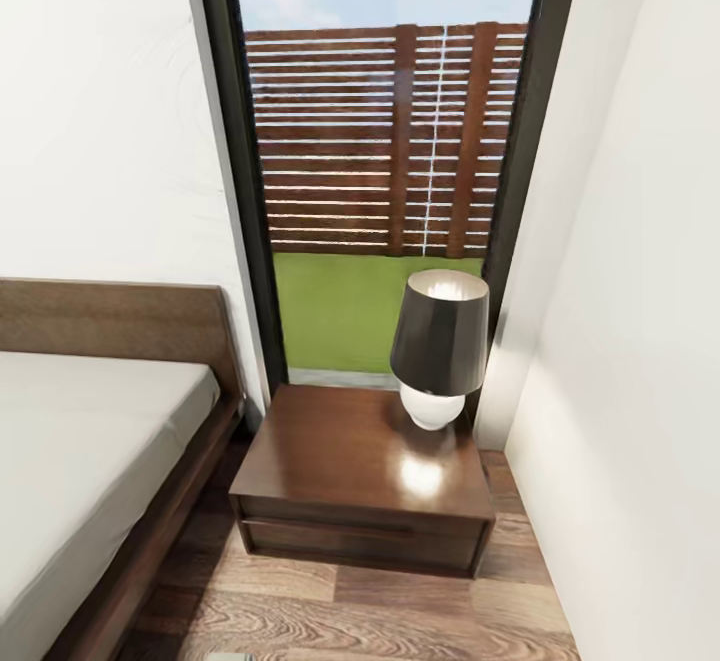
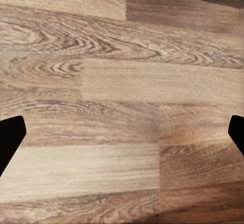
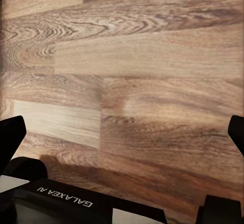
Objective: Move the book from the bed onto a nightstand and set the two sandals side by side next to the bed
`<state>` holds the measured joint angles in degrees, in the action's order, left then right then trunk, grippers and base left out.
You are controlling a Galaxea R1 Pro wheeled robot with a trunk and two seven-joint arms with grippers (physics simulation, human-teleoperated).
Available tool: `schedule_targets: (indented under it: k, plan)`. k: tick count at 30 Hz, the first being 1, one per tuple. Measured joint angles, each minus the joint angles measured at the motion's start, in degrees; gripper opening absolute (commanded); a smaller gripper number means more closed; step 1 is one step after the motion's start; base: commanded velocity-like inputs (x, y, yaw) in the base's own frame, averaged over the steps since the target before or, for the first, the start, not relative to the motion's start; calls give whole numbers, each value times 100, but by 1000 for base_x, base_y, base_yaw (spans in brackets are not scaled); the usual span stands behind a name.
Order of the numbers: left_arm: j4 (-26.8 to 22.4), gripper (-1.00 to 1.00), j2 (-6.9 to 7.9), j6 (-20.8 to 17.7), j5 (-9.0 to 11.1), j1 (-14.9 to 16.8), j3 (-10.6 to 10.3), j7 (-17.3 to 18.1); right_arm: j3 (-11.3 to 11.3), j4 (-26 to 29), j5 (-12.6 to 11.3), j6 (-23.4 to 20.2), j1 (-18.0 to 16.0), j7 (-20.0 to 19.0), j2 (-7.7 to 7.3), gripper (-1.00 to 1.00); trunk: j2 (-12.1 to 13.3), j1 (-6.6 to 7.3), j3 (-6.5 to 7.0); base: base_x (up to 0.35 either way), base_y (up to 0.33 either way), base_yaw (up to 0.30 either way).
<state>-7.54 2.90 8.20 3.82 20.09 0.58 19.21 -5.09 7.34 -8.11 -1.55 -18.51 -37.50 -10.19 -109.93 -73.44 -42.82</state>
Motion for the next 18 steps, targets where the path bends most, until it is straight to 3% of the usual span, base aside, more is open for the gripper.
schedule_targets:
  k: [12,18]
  plan:
    - [0,100,-1,0,0,0,0,0,0,1,8,2,0,0,0,100,0,0,0,116,-64,0]
    - [0,100,-1,0,0,0,0,0,0,1,12,2,0,0,-1,100,0,2,0,283,-2,0]
